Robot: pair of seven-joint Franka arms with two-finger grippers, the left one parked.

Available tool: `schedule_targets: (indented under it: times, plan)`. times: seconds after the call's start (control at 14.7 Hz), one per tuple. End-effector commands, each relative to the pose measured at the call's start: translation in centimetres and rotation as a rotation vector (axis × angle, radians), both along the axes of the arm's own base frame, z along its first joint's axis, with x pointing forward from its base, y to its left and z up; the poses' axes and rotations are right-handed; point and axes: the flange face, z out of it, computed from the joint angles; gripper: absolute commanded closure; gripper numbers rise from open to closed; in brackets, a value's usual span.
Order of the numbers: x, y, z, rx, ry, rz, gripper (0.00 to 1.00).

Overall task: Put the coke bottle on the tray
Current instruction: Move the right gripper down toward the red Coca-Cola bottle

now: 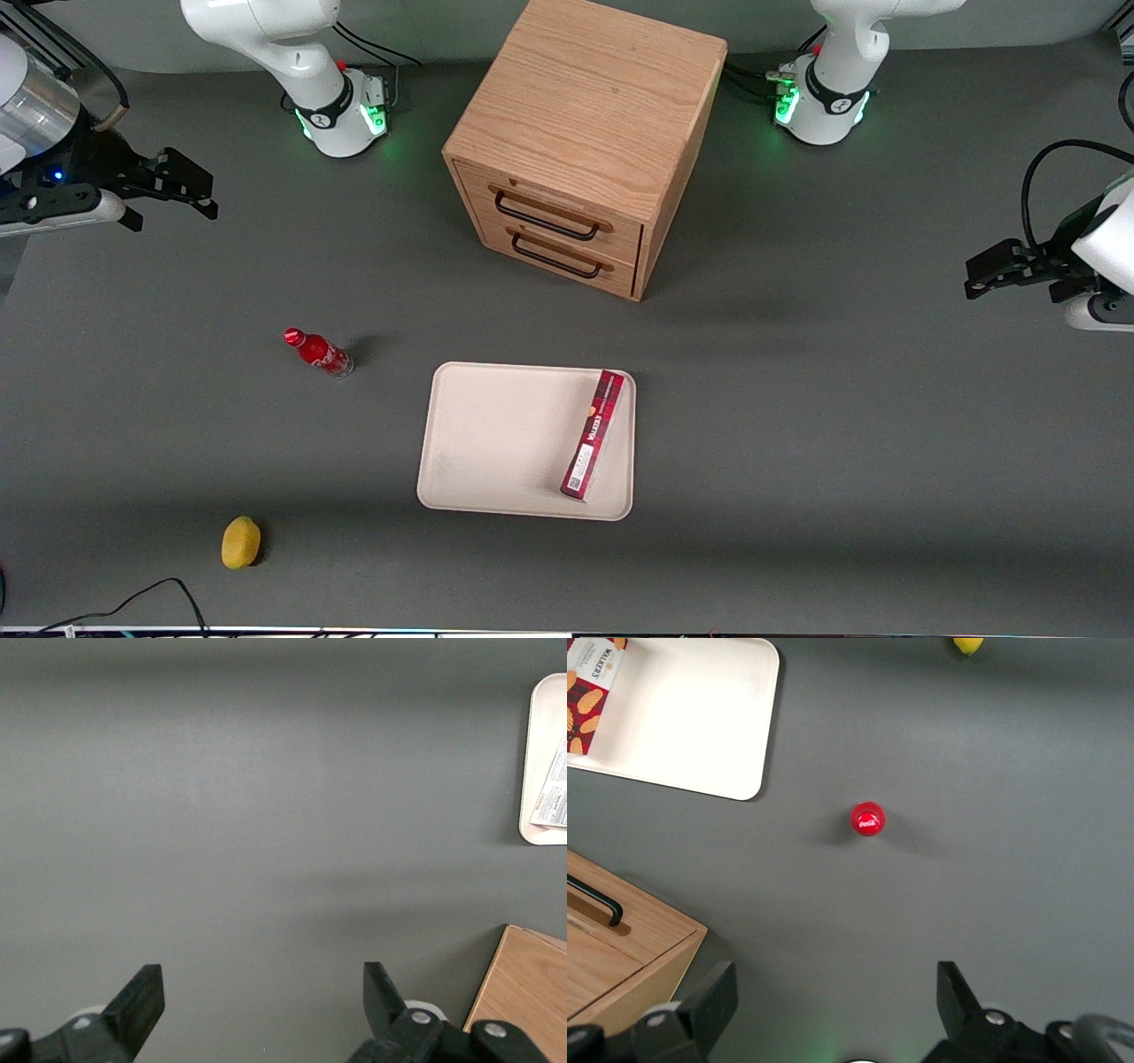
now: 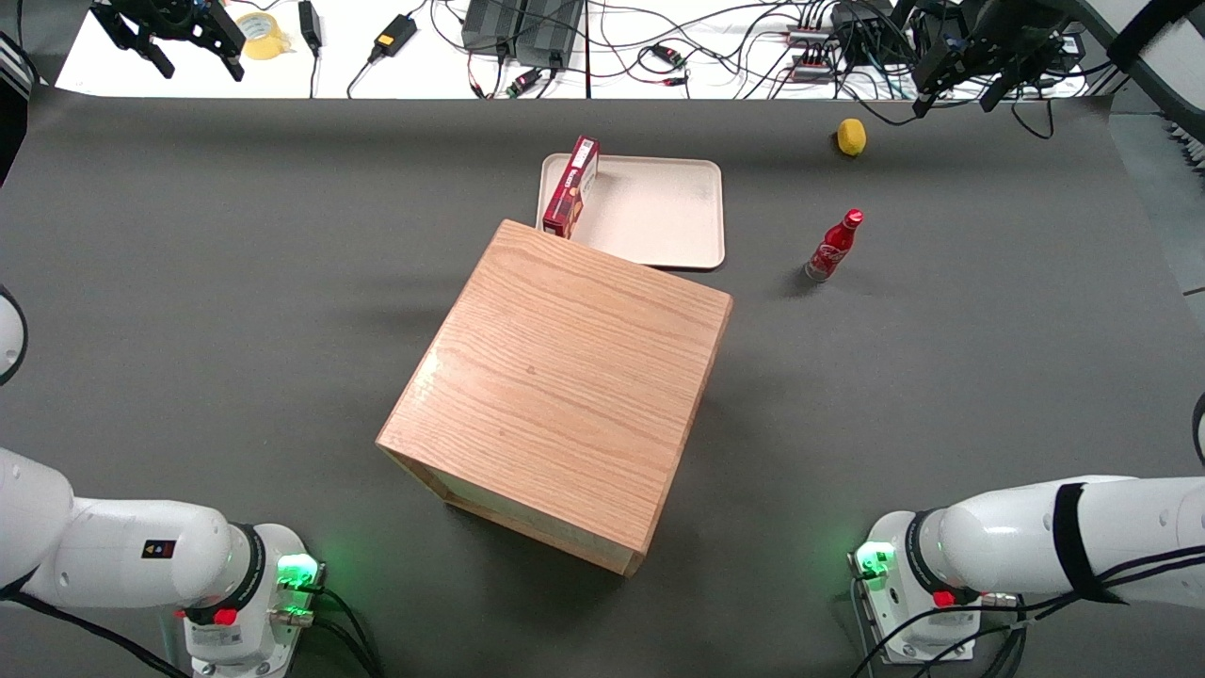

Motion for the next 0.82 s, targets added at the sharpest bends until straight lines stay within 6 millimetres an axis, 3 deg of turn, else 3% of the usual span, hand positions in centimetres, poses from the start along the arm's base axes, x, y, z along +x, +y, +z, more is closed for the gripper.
schedule_targets:
  times: [0.0,0.14,0.34,0.55,0.75]
  plan:
    - [0.8,-0.1,0.2,-0.004,0.011,-0.004,0.00]
    - [0.9,-0.3,0.6,-0.003,0.008,-0.009,0.00]
    - [2.2,-0.4,-2.6,-0.010,0.068,-0.012,0.00]
    - [4.9,-0.3,-10.3,-0.012,0.107,0.000,0.00]
    - [5.1,-0.6,-17.8,-0.007,0.042,0.010,0.00]
